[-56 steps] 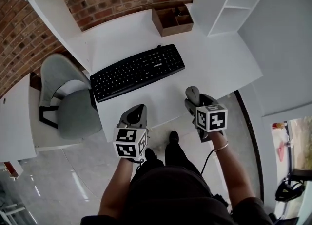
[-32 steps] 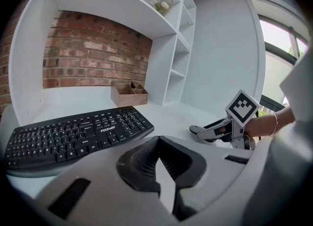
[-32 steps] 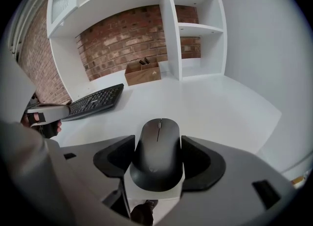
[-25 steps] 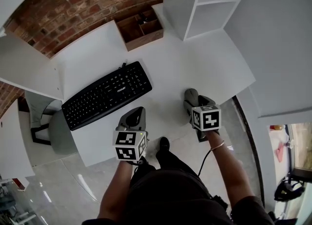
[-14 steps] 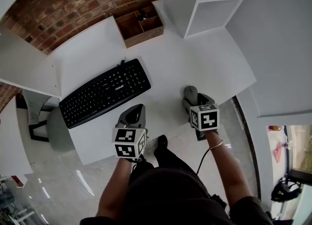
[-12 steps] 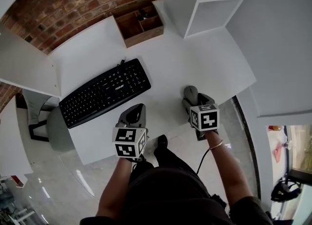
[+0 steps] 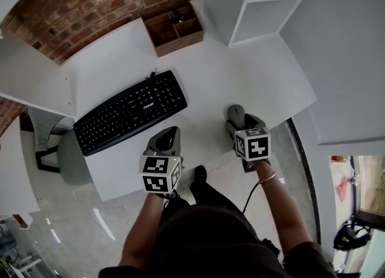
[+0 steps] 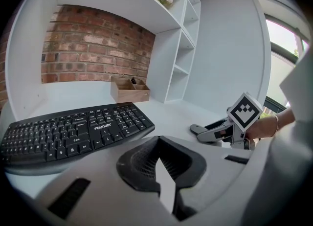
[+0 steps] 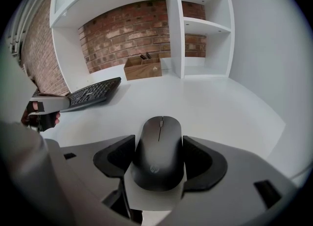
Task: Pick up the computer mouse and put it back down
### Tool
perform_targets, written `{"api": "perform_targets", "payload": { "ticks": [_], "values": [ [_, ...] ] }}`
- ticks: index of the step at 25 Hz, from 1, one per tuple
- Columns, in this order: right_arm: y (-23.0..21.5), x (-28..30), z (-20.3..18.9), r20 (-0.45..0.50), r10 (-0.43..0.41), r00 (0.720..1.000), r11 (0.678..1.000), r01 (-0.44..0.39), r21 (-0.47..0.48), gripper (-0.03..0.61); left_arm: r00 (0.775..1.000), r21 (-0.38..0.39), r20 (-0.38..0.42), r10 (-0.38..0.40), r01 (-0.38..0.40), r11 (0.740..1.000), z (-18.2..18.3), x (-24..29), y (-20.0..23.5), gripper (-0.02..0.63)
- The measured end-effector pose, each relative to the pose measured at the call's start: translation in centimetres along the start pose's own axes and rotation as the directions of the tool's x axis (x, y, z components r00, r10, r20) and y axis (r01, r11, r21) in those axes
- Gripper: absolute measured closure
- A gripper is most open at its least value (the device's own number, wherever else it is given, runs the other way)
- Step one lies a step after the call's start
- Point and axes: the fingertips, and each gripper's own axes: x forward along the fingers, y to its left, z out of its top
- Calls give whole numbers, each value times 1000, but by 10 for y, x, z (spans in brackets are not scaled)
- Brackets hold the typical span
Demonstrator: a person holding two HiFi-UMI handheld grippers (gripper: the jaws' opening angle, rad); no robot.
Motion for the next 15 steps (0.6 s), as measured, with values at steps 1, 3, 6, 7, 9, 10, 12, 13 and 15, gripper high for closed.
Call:
{"api": "perform_targets", "payload": {
  "ticks": [1,3,6,7,9,10,12,13,15],
  "values": [
    [0,0,0,3,-4,1000,1000,4,-3,295,1000,0,0,-2,2,1000,0,0,-1,604],
    [0,0,0,13,-14,1000,1000,14,-10,295,1000,1,2,-8,8,1000,0,-1,-3,604],
    [0,-1,1,20,-23,1000,999,24,-24,295,1000,4,4,-10,10,1000,-1,-3,-5,604],
    [0,-1,1,19,-25,1000,999,26,-28,295,1000,4,3,-9,9,1000,-2,-4,-5,604],
    [1,0,1,18,-25,1000,999,26,-33,295,1000,5,3,-8,8,1000,-2,-5,-6,604],
    [1,-1,1,21,-24,1000,999,24,-33,295,1000,5,4,-7,7,1000,-3,-5,-6,604],
    [1,-3,2,28,-21,999,999,22,-27,295,1000,6,6,-6,5,1000,-3,-7,-8,604],
    [1,-5,2,34,-21,999,999,22,-24,295,1000,6,8,-5,5,1000,-3,-7,-8,604],
    [1,-10,5,48,-20,999,1000,21,-22,295,1000,7,10,-3,3,1000,-3,-9,-8,604]
  ]
}}
